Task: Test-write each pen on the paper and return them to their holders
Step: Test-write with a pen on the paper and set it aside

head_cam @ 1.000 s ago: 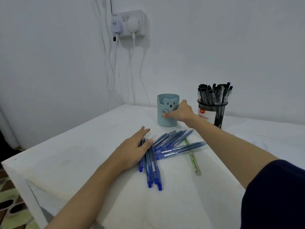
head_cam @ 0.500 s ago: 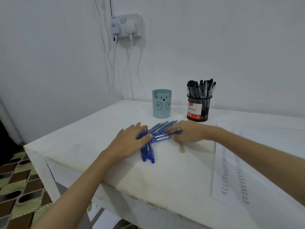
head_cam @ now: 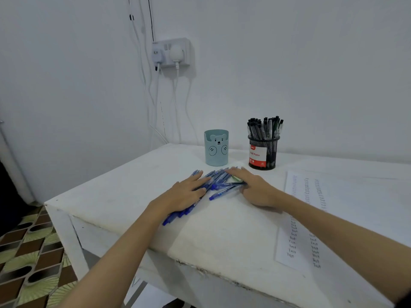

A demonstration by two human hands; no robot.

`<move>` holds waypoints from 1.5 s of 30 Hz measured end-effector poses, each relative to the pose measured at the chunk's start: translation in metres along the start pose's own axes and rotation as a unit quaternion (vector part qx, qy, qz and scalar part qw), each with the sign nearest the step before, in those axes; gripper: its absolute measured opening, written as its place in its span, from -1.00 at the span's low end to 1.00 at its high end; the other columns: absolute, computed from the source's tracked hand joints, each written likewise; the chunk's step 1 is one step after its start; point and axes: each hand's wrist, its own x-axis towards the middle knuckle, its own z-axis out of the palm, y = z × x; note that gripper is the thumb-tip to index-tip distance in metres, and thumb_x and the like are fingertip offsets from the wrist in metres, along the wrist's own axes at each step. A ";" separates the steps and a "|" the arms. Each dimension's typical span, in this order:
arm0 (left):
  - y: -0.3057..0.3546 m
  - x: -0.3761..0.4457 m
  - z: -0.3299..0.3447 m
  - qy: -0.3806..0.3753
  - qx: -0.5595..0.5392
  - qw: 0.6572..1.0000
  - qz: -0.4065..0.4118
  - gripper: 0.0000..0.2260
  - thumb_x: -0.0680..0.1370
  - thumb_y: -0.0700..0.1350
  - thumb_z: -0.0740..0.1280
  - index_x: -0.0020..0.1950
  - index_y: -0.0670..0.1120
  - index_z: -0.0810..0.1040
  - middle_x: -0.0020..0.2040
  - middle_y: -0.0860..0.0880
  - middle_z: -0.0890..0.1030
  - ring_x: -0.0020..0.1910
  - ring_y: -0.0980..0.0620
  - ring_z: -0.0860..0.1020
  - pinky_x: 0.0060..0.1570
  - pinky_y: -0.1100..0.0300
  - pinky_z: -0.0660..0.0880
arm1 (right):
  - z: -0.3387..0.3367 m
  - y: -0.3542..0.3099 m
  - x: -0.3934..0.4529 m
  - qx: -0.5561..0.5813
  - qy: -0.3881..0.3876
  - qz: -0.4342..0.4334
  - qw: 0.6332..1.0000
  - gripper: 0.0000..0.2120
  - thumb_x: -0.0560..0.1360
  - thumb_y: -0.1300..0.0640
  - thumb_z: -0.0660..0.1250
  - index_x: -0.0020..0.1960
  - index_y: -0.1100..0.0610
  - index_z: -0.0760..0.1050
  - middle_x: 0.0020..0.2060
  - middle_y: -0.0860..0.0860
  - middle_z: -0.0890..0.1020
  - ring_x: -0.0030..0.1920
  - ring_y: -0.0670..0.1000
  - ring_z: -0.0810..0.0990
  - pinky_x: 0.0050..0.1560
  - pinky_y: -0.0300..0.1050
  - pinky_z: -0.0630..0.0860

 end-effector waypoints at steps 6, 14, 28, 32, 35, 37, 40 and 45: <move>0.008 0.014 0.006 0.038 -0.035 0.998 -0.020 -0.61 0.67 0.00 -0.08 0.51 0.13 0.12 0.56 0.04 0.01 0.53 0.02 -0.06 0.46 -0.11 -0.11 | 0.006 -0.007 0.015 0.022 0.086 -0.021 0.996 -0.47 0.46 0.41 0.18 0.36 0.04 0.41 0.48 0.02 0.26 0.52 0.06 0.08 0.49 0.00 0.07; -0.005 -0.005 -0.006 0.137 -0.160 0.978 0.002 -0.66 0.66 -0.11 0.00 0.42 0.02 0.33 0.45 0.03 0.32 0.41 0.07 0.27 0.25 0.32 0.11 | -0.019 -0.015 0.006 -0.086 0.274 -0.065 0.956 -0.76 0.53 0.15 0.32 0.16 0.17 0.60 0.24 0.08 0.49 0.24 0.02 0.32 0.26 -0.18 0.25; 0.091 -0.019 0.030 0.047 -0.090 0.984 0.145 -0.70 0.63 -0.13 0.13 0.35 0.02 0.40 0.46 0.07 0.29 0.44 0.09 0.23 0.26 0.32 0.14 | -0.091 0.001 -0.118 0.470 0.279 0.188 0.816 -0.78 0.51 0.47 0.12 -0.16 0.20 0.38 -0.35 0.16 0.51 -0.31 0.11 0.56 -0.10 -0.02 0.54; 0.110 -0.019 0.046 0.034 -0.055 0.990 0.124 -0.70 0.64 -0.05 0.10 0.37 0.09 0.37 0.51 0.09 0.20 0.46 0.07 0.19 0.43 0.11 0.06 | -0.105 0.021 -0.149 0.555 0.318 0.198 0.743 -0.85 0.50 0.36 0.17 -0.23 0.23 0.41 -0.45 0.06 0.31 -0.44 0.00 0.31 -0.34 -0.19 0.37; 0.115 -0.013 0.050 0.050 -0.005 0.994 0.099 -0.61 0.63 0.10 0.08 0.45 0.12 0.27 0.54 0.06 0.12 0.51 0.03 0.09 0.47 -0.12 -0.04 | -0.109 0.037 -0.166 0.577 0.311 0.210 0.725 -0.86 0.51 0.20 0.22 -0.22 0.20 0.40 -0.53 -0.02 0.21 -0.49 -0.04 0.19 -0.40 -0.22 0.24; 0.120 -0.010 0.055 0.014 -0.028 0.993 0.111 -0.55 0.60 0.18 0.07 0.49 0.17 0.19 0.55 0.09 0.07 0.53 0.02 0.02 0.47 -0.12 -0.09 | -0.103 0.043 -0.172 0.613 0.307 0.218 0.695 -0.81 0.56 0.16 0.18 -0.19 0.22 0.41 -0.50 0.00 0.23 -0.46 -0.03 0.20 -0.38 -0.20 0.25; 0.131 -0.002 0.064 -0.031 -0.015 0.985 0.169 -0.57 0.61 0.16 0.09 0.49 0.21 0.15 0.54 0.14 0.04 0.53 0.05 -0.06 0.48 -0.11 -0.13 | -0.090 0.050 -0.173 0.678 0.316 0.226 0.624 -0.69 0.62 0.16 0.04 -0.16 0.28 0.43 -0.42 0.08 0.37 -0.42 0.04 0.33 -0.32 -0.12 0.37; 0.136 0.015 0.069 -0.032 -0.012 0.977 0.210 -0.66 0.55 0.22 0.17 0.29 0.19 0.39 0.50 0.20 0.15 0.51 0.17 -0.05 0.45 -0.04 -0.26 | -0.090 0.064 -0.170 0.691 0.314 0.210 0.616 -0.67 0.65 0.15 0.04 -0.09 0.32 0.47 -0.36 0.11 0.48 -0.33 0.08 0.49 -0.23 -0.07 0.47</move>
